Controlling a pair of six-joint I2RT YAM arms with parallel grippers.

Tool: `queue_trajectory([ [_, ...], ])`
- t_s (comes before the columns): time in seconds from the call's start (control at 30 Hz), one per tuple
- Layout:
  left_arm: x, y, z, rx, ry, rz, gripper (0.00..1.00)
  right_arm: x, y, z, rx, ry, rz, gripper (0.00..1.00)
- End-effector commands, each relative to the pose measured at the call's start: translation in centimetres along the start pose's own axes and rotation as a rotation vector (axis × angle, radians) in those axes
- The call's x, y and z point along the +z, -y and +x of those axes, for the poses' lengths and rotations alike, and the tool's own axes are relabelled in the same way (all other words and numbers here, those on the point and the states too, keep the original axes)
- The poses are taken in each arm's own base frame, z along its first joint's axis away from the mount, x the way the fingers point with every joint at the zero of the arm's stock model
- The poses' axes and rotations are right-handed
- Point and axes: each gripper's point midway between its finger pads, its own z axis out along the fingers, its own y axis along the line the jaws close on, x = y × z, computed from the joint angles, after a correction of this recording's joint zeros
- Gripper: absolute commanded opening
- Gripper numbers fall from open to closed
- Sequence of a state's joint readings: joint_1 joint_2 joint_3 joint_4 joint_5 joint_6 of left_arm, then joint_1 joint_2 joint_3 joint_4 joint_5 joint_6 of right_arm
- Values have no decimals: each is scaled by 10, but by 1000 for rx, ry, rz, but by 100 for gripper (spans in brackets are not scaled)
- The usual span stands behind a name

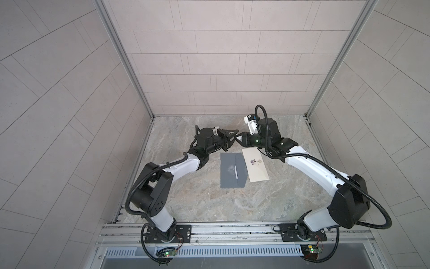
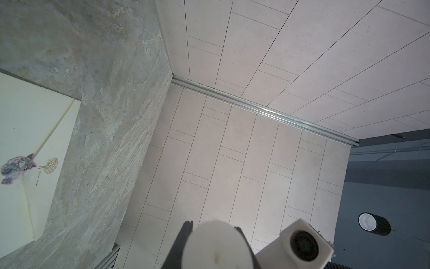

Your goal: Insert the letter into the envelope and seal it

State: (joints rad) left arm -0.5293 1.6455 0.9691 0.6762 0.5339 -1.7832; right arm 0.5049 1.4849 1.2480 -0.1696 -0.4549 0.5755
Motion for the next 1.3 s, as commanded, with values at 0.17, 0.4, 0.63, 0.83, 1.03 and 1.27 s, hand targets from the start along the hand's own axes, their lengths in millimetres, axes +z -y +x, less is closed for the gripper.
queue_trajectory([
  [0.17,-64,-49,-46,208,120,-322,60,-8,40,26,2,-309,304,0],
  [0.4,-139,-106,-67,462,141,-833,61,10,56,106,-21,-723,409,0],
  [0.63,-151,-137,-69,460,103,-933,59,27,58,152,-95,-929,488,0],
  [0.83,-155,-150,-69,445,95,-952,58,33,62,161,-144,-996,541,0],
  [1.03,-159,-154,-67,443,97,-963,58,43,68,166,-159,-1031,553,0],
  [1.27,-162,-157,-64,452,65,-980,58,67,73,175,-145,-1049,535,0],
])
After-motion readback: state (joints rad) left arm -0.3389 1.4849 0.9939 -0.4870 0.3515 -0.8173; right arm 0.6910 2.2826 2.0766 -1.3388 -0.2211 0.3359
